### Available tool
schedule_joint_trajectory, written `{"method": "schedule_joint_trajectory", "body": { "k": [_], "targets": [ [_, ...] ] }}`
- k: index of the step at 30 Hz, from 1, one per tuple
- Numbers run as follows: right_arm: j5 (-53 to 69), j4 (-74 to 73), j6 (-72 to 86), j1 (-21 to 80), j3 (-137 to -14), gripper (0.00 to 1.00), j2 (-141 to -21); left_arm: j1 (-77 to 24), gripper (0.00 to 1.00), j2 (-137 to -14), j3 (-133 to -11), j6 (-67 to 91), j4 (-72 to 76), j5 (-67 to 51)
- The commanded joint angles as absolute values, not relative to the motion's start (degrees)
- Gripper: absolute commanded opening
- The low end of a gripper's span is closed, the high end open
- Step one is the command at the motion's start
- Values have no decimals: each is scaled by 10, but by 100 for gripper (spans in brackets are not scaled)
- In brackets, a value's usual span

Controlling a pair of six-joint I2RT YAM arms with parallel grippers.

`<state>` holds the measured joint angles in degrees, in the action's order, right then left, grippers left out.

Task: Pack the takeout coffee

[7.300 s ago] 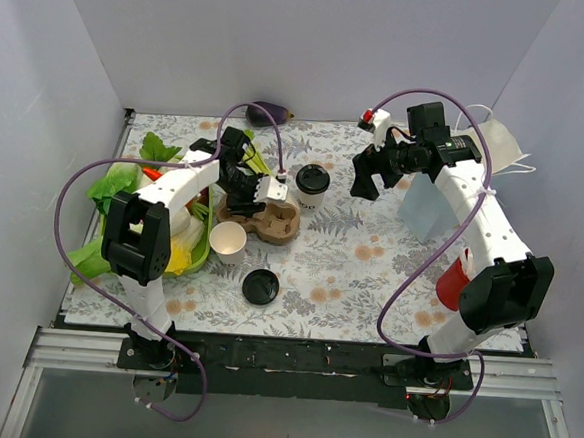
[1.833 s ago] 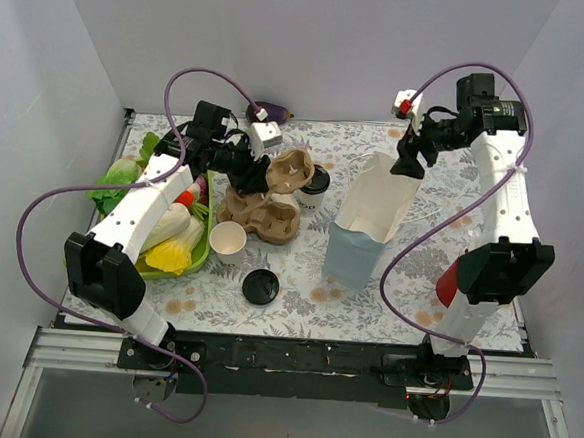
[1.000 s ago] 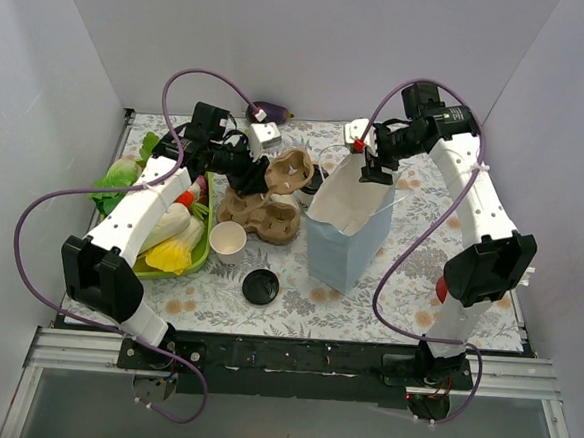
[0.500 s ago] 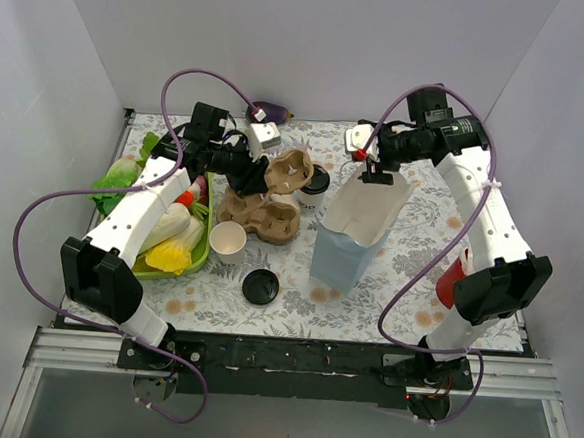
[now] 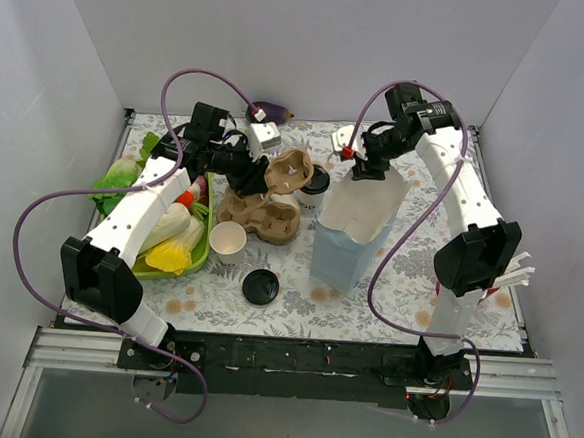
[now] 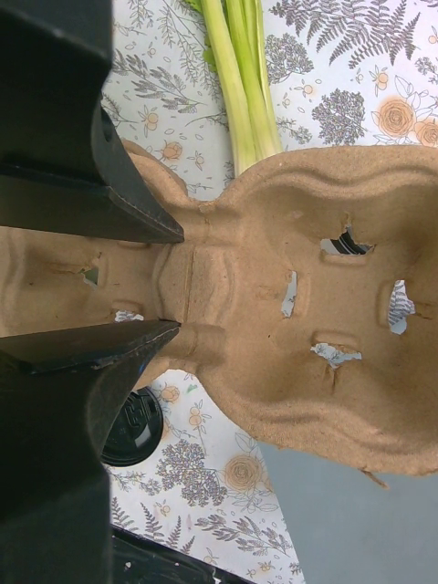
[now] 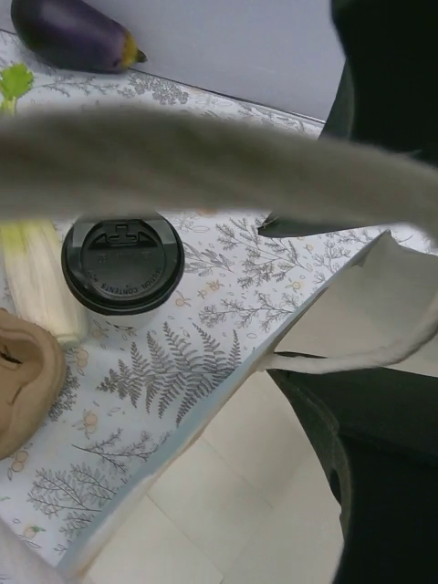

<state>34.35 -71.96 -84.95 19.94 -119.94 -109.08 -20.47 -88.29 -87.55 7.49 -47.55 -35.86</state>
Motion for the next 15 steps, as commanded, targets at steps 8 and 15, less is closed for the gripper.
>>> {"method": "schedule_joint_trajectory", "body": {
  "k": [8,15],
  "targets": [
    [336,-751,-846,205,-1149,44,-1003,-209,0,-855,-898,78,-473,-386],
    [338,-750,-796,205,-1096,1,-939,-214,0,-864,-938,101,-473,-417]
  ]
}}
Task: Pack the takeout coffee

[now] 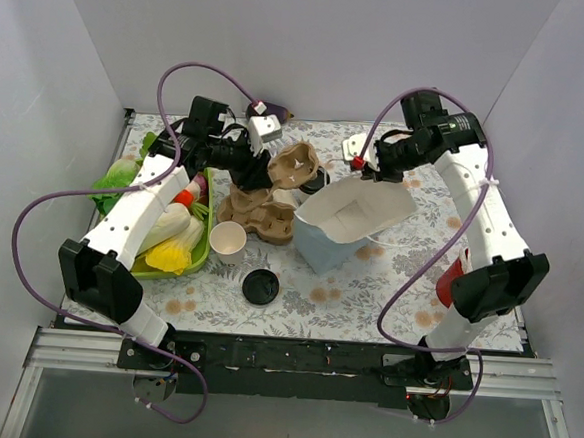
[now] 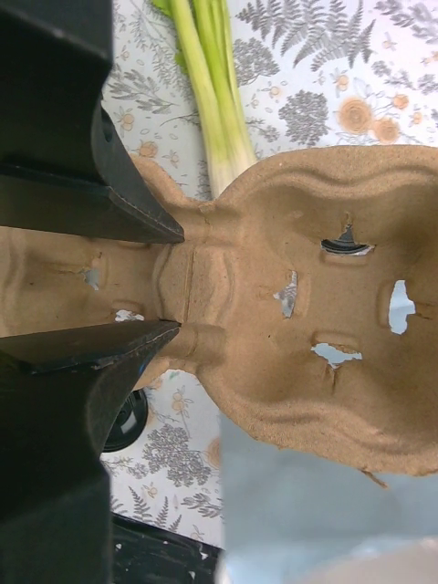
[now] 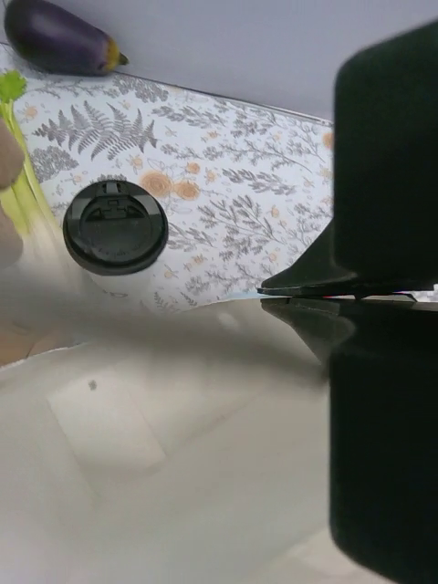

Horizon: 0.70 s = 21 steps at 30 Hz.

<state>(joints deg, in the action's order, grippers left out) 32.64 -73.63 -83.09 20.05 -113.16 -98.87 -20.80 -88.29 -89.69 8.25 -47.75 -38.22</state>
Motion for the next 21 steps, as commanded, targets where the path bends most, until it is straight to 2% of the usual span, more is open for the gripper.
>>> {"method": "schedule_joint_trajectory", "body": {
  "k": [1,5,15,17,21],
  "targets": [
    [335,-749,-779,205,-1087,1,-932,-214,0,-865,-943,107,-473,-417],
    [301,-749,-703,203,-1064,1,-891,-220,0,-873,-997,159,-497,-433],
    [254,-746,-604,204,-943,1,-756,-252,0,-793,-965,301,-405,-483],
    [241,-721,-548,203,-936,1,-746,-260,0,-773,-962,342,-362,-498],
    [243,-686,-442,203,-929,1,-730,-290,0,-718,-904,431,-184,-493]
  ]
}}
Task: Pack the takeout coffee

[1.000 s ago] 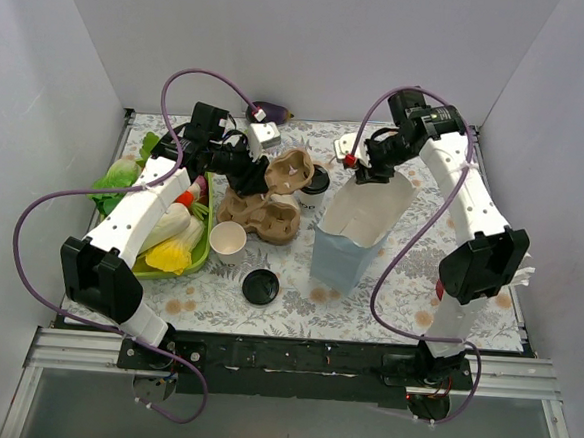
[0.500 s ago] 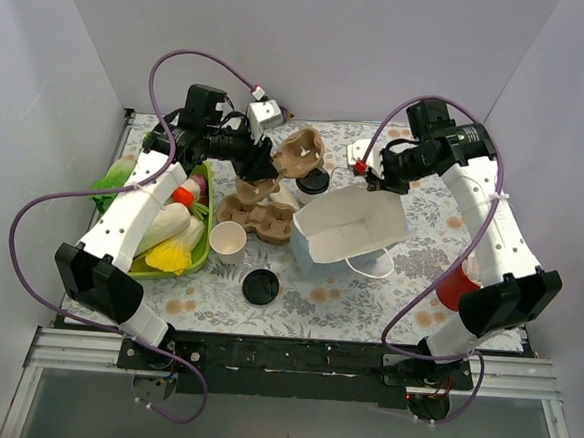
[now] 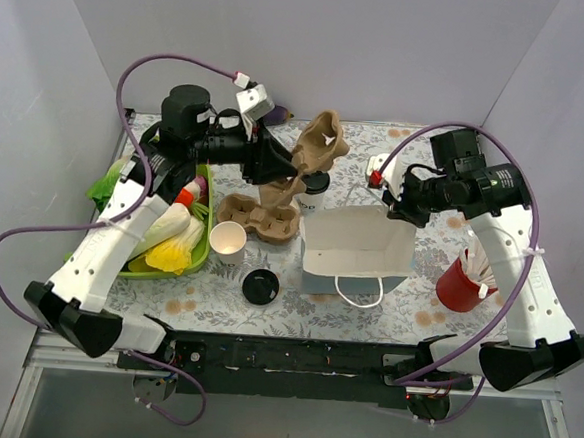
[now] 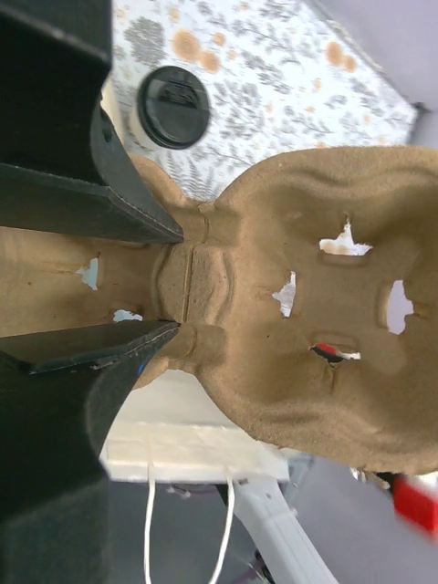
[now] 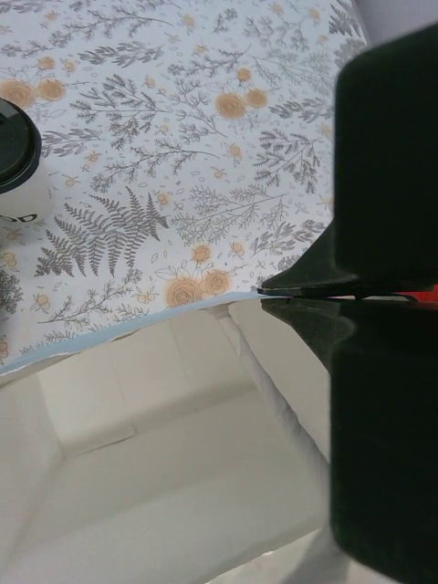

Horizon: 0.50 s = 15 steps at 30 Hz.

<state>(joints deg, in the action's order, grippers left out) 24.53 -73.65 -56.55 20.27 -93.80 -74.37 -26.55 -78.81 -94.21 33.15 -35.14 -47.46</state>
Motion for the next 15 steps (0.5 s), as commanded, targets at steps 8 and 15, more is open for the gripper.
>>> {"method": "schedule_joint_trajectory", "body": {
  "k": [8,15],
  "targets": [
    [243,-657,-377,202,-895,1,-715,-343,0,-703,-833,483,-42,-497],
    [271,-673,-377,202,-911,1,-728,-373,0,-701,-723,483,133,-491]
  ]
}}
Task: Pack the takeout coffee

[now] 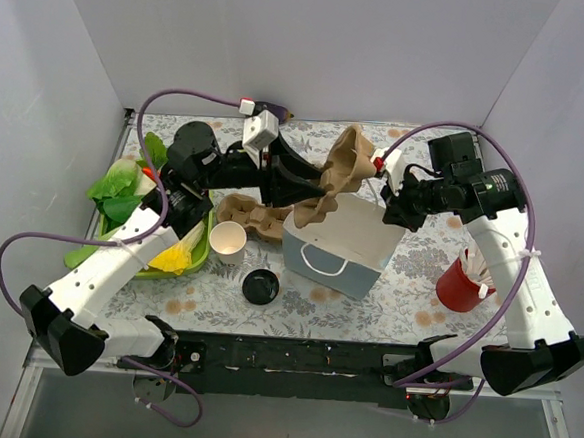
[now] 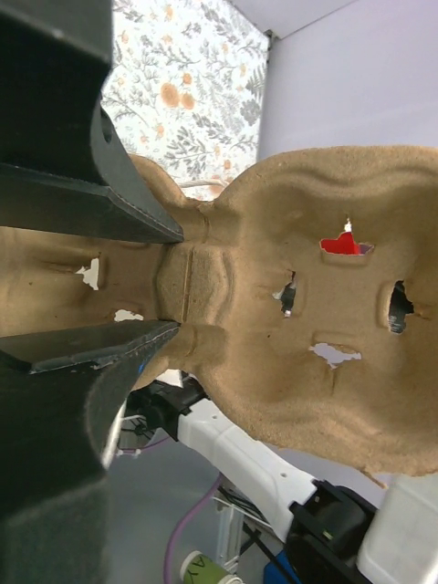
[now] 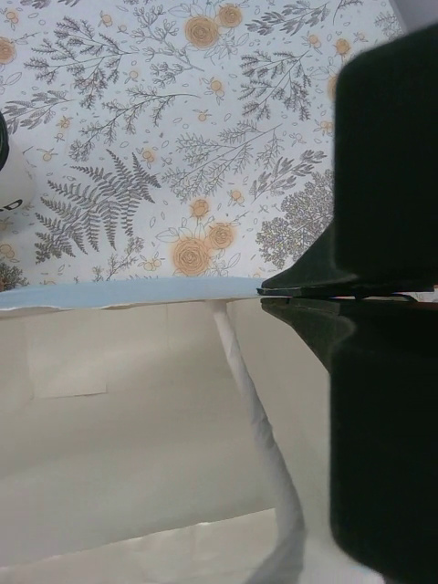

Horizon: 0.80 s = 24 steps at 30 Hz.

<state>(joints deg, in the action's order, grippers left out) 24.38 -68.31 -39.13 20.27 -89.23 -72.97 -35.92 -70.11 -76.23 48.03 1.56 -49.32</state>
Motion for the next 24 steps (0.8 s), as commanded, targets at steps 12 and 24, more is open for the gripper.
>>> {"method": "schedule_joint_trajectory", "body": {
  "k": [12,24],
  "targets": [
    [290,-681,-378,203,-931,1,-744,-395,0,-731,-682,470,202,-498],
    [301,-688,-378,202,-937,13,-749,-396,0,-718,-653,350,98,-490]
  ]
}}
